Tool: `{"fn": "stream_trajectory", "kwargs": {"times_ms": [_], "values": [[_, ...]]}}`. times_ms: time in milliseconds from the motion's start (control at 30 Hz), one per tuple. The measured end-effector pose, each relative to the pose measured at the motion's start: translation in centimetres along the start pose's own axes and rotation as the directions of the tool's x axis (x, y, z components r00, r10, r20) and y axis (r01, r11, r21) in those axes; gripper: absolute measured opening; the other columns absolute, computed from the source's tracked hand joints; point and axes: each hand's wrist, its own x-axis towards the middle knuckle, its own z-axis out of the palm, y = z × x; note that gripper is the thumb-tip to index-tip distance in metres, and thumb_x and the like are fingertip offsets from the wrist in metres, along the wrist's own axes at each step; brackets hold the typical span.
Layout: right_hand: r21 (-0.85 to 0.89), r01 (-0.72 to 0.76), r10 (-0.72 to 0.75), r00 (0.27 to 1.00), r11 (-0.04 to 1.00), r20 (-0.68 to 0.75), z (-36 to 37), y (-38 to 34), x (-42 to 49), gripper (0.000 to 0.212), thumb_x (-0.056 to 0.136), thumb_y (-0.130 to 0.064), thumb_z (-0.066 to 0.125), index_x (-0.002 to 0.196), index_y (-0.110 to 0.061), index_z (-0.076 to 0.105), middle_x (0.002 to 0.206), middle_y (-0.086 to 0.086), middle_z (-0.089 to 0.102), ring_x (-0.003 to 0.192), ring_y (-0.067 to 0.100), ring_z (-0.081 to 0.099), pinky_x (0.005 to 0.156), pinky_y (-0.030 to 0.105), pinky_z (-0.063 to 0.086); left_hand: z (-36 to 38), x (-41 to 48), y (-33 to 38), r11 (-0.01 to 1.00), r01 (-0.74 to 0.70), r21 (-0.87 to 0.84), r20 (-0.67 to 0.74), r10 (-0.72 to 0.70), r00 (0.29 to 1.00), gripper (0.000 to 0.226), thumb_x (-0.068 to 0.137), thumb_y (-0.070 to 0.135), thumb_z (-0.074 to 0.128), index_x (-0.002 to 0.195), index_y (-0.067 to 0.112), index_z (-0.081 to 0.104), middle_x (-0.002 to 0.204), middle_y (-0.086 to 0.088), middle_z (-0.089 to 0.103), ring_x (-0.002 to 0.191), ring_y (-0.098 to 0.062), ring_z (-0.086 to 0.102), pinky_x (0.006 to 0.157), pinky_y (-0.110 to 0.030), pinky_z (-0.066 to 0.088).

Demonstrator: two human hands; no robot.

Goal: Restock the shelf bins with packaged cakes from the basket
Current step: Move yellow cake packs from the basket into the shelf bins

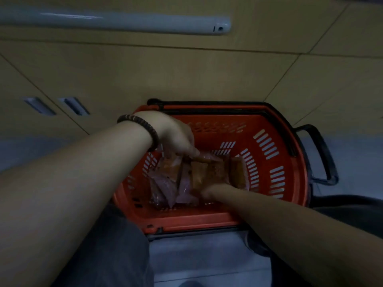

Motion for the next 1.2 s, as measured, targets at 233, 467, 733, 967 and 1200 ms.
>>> {"fn": "stream_trajectory", "kwargs": {"times_ms": [233,467,733,967,1200], "values": [[0.476,-0.215,0.156,0.974,0.853,0.161,-2.7,0.5,-0.7,0.022,0.097,-0.03,0.055,0.104,-0.011,0.063,0.094,0.014,0.069,0.069,0.025,0.063,0.066,0.031,0.055,0.3,-0.3,-1.9,0.999,0.001,-0.048,-0.045,-0.003,0.999,0.044,0.104,0.055,0.058,0.133,0.024,0.067,0.134,-0.001,0.066,0.112,-0.023,0.071,0.095,-0.046,0.063],[0.763,-0.09,-0.239,0.92,0.64,0.31,-8.9,2.4,-3.0,0.034,0.091,-0.023,0.049,0.075,-0.014,0.078,0.072,0.016,0.066,0.06,0.028,0.062,0.06,0.028,0.05,0.4,-0.8,-2.8,0.999,0.006,0.043,-0.113,-0.001,0.994,0.092,0.078,0.047,0.091,0.156,0.043,0.043,0.155,0.009,0.048,0.14,-0.019,0.051,0.109,-0.035,0.049],[0.943,0.038,-0.068,0.998,0.331,-0.016,-11.9,2.1,-2.9,0.024,0.099,-0.029,0.049,0.09,-0.015,0.065,0.075,0.007,0.063,0.072,0.024,0.064,0.07,0.034,0.051,-0.5,-0.5,-2.3,0.996,0.005,-0.089,-0.294,-0.031,0.955,0.035,0.093,0.051,0.076,0.113,0.027,0.06,0.084,-0.001,0.077,0.072,-0.015,0.079,0.064,-0.036,0.065],[0.692,-0.143,0.246,0.968,0.708,-0.051,-5.7,5.8,0.3,0.032,0.085,-0.033,0.074,0.109,-0.012,0.071,0.103,0.009,0.072,0.082,0.023,0.069,0.071,0.032,0.061,-0.3,-0.9,-3.7,0.979,0.203,-0.035,-0.338,-0.203,0.919,0.047,0.095,0.052,0.074,0.109,0.007,0.078,0.071,-0.006,0.08,0.068,-0.019,0.076,0.062,-0.031,0.062],[0.644,-0.061,0.12,0.992,0.763,-0.048,-2.8,3.9,0.8,0.02,0.1,-0.012,0.056,0.092,-0.01,0.074,0.095,0.024,0.075,0.095,0.04,0.073,0.088,0.044,0.062,-0.5,-0.2,-4.6,0.975,0.207,-0.086,-0.369,-0.224,0.902,0.056,0.096,0.051,0.072,0.127,0.005,0.071,0.101,-0.012,0.08,0.088,-0.025,0.078,0.078,-0.04,0.066]]}}
